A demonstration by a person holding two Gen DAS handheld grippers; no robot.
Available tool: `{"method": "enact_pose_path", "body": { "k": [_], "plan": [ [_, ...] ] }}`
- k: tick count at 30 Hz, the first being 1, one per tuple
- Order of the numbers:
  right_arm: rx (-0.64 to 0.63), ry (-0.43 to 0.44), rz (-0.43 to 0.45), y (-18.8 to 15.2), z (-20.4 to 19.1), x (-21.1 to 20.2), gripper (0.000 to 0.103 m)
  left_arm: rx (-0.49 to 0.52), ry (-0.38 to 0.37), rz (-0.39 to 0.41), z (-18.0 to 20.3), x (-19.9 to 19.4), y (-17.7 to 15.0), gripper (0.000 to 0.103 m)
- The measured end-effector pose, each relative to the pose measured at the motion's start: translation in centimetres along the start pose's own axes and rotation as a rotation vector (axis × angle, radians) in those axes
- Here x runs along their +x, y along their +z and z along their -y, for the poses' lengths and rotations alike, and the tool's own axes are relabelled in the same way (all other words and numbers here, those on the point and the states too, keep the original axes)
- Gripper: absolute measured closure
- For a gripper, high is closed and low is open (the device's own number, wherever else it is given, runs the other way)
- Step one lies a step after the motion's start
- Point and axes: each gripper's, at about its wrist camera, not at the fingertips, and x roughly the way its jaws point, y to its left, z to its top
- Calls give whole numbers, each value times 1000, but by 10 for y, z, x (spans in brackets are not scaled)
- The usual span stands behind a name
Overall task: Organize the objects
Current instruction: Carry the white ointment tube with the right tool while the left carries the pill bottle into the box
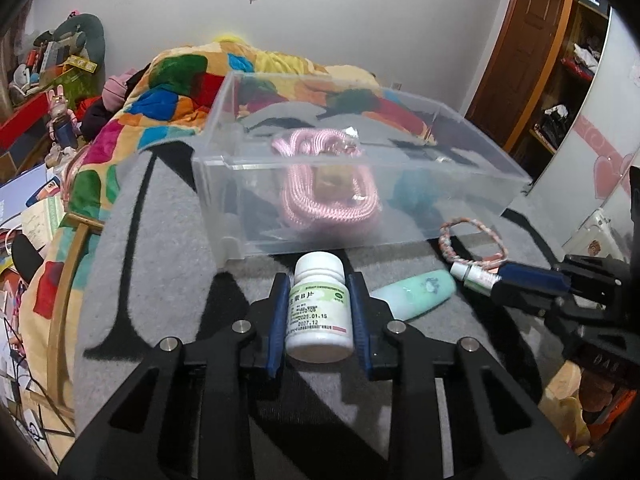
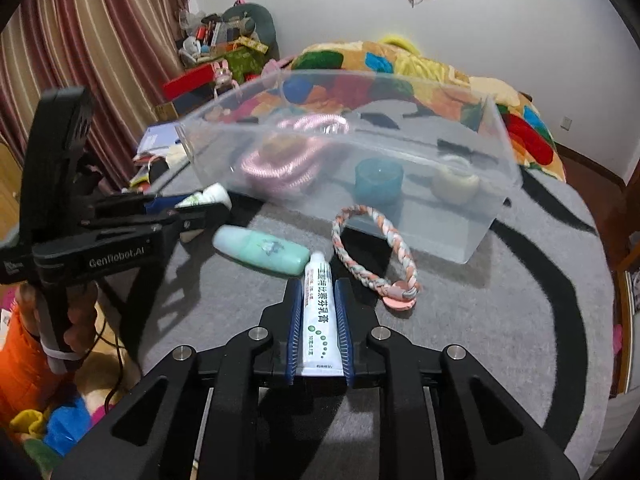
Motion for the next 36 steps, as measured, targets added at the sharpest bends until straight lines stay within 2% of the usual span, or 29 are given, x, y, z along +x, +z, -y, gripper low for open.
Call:
{"method": "enact_pose_path", "body": {
  "k": [12, 16, 19, 25, 36],
  "plan": [
    [5, -29, 175, 42, -2, -48, 88, 37, -35, 173, 20, -51, 40, 74],
    [2, -56, 216, 60, 0, -51, 88, 49, -37, 192, 24, -51, 57, 74],
    [-11, -126, 247, 71, 2, -48, 88, 69, -34, 174, 29, -37, 70, 74],
    [21, -180, 219, 92, 20, -21, 88, 132, 11, 120, 41, 1, 88, 74],
    [73, -137, 92, 92, 45, 26, 88, 157, 32, 45, 47, 36, 91, 74]
  ]
}}
